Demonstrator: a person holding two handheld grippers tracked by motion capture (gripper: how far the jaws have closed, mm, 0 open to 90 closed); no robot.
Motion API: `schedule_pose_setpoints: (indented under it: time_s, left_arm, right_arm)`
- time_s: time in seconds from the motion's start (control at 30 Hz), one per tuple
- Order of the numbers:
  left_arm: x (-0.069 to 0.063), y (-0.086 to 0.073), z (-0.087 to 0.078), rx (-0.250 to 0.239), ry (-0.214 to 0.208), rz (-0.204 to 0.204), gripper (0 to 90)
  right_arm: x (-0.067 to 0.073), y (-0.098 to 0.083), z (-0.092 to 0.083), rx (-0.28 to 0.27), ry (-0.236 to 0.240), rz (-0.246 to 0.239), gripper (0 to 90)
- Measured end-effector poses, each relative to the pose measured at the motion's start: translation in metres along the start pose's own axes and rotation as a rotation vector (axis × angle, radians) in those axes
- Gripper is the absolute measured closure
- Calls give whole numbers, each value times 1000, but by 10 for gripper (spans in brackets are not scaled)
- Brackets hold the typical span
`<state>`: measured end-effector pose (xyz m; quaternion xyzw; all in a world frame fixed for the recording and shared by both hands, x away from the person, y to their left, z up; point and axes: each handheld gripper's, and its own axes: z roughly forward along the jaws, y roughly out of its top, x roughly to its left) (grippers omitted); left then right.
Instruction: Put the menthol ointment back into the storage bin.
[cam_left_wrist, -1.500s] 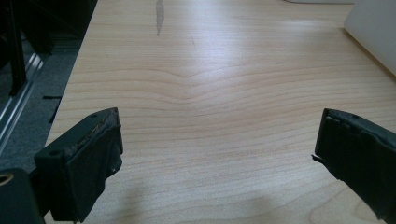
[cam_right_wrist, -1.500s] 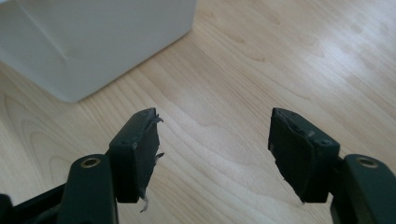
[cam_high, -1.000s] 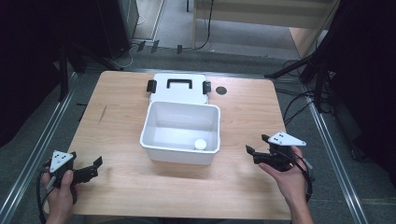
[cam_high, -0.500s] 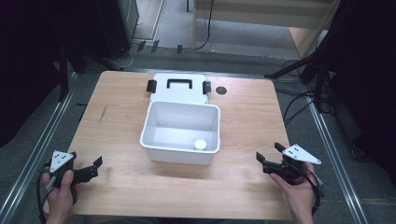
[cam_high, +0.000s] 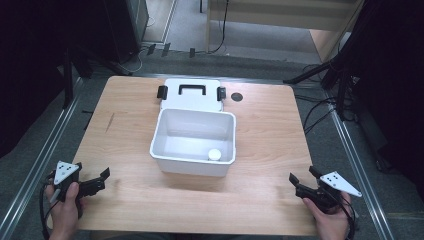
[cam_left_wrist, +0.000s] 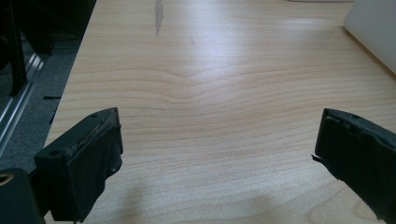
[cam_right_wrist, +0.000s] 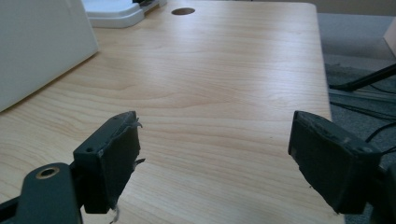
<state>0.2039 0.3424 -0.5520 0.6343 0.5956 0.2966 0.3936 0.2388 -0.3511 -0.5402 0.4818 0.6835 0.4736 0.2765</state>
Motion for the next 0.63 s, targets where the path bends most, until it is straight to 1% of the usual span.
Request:
schedule_pose_setpoints:
  time_s: [0.07,0.13,0.17,0.4,0.47,0.53,0.6,0.63]
  left_arm:
    - [0,0,0,0,-1,0,16]
    - [0,0,0,-1,-2,0,16]
    - [0,0,0,0,-4,0,16]
    - [1,1,1,-1,-13,-3,16]
    - [2,1,1,1,-28,-8,16]
    - [4,1,2,1,-70,-15,17]
    - [5,2,3,0,-98,-30,17]
    - [5,2,3,0,-98,-30,18]
  right_arm:
    - [-2,-1,-4,-16,-6,21,176]
    - [-4,-1,-5,-25,-10,24,178]
    - [-5,-2,-6,-33,-20,30,178]
    - [-9,-6,-9,-44,-47,51,181]
    - [-11,-7,-10,-43,-60,59,182]
    - [-12,-8,-10,-45,-67,67,184]
    - [-13,-8,-10,-49,-75,68,190]
    - [-13,-8,-10,-49,-75,68,190]
